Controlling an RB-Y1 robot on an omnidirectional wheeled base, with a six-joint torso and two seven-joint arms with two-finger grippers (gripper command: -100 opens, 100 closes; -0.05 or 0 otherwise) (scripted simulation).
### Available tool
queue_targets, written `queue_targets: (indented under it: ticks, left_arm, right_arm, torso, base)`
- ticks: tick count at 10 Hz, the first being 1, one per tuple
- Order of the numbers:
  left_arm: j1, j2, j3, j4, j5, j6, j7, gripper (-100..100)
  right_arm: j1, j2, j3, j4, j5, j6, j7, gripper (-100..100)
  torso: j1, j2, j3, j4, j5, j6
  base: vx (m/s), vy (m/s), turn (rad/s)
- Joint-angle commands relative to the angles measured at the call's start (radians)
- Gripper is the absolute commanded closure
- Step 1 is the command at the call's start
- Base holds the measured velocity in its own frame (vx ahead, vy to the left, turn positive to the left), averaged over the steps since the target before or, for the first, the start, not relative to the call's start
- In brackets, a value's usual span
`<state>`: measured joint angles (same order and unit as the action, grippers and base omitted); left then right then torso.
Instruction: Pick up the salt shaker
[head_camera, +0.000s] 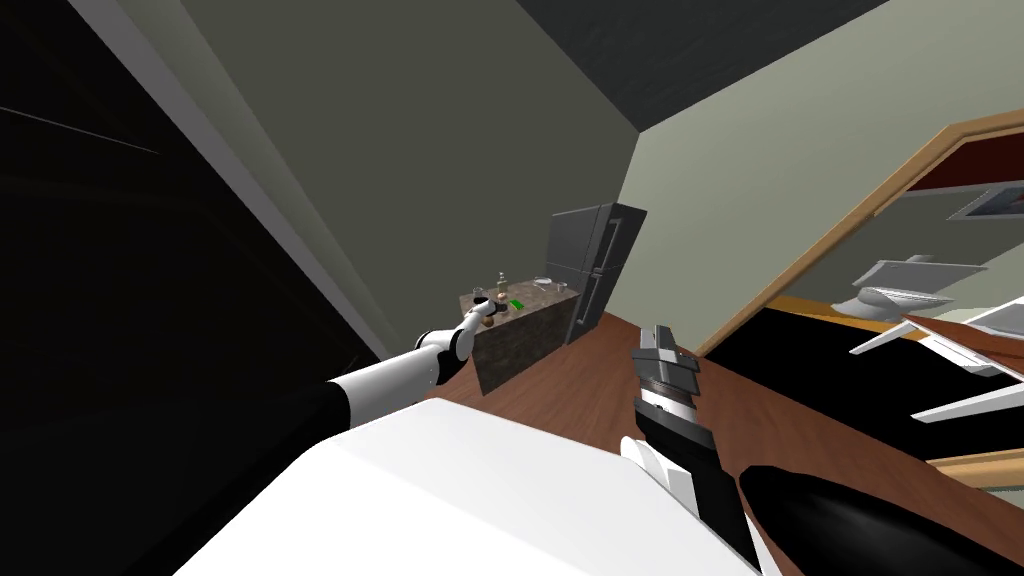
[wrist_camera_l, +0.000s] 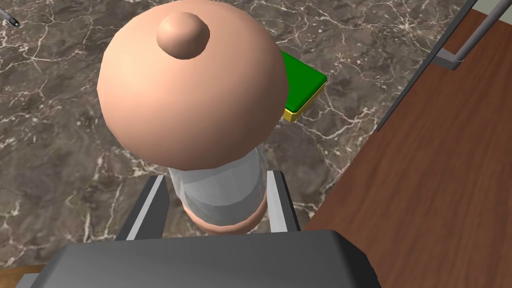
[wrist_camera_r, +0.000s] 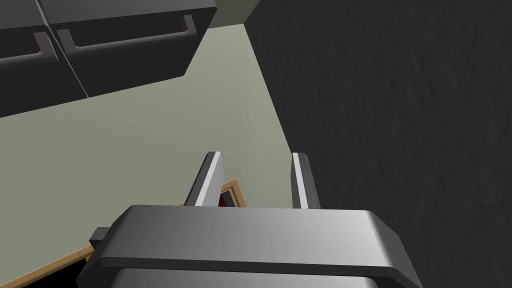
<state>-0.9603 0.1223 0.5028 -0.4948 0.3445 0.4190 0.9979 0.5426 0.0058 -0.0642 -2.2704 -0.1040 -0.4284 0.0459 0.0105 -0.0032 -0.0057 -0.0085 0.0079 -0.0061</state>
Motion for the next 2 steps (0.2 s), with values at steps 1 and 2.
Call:
queue_targets:
  ticks: [1,2]
  left_arm:
    - [0.0,0.0,0.0,0.0,0.0,0.0,0.0,100]
    - [-0.001,-0.002,-0.001,-0.002,-0.002,0.003,0.003,0]
  right_arm:
    - [0.0,0.0,0.0,0.0,0.0,0.0,0.0,0]
    - [0.0,0.0,0.0,0.0,0.0,0.0,0.0,0]
  torso:
    - [0.0,0.0,0.0,0.0,0.0,0.0]
    - [-0.001,0.001,0.001,0.0,0.0,-0.001]
  base:
    - [0.006,0.005,-0.024]
    - [0.0,0.0,0.0]
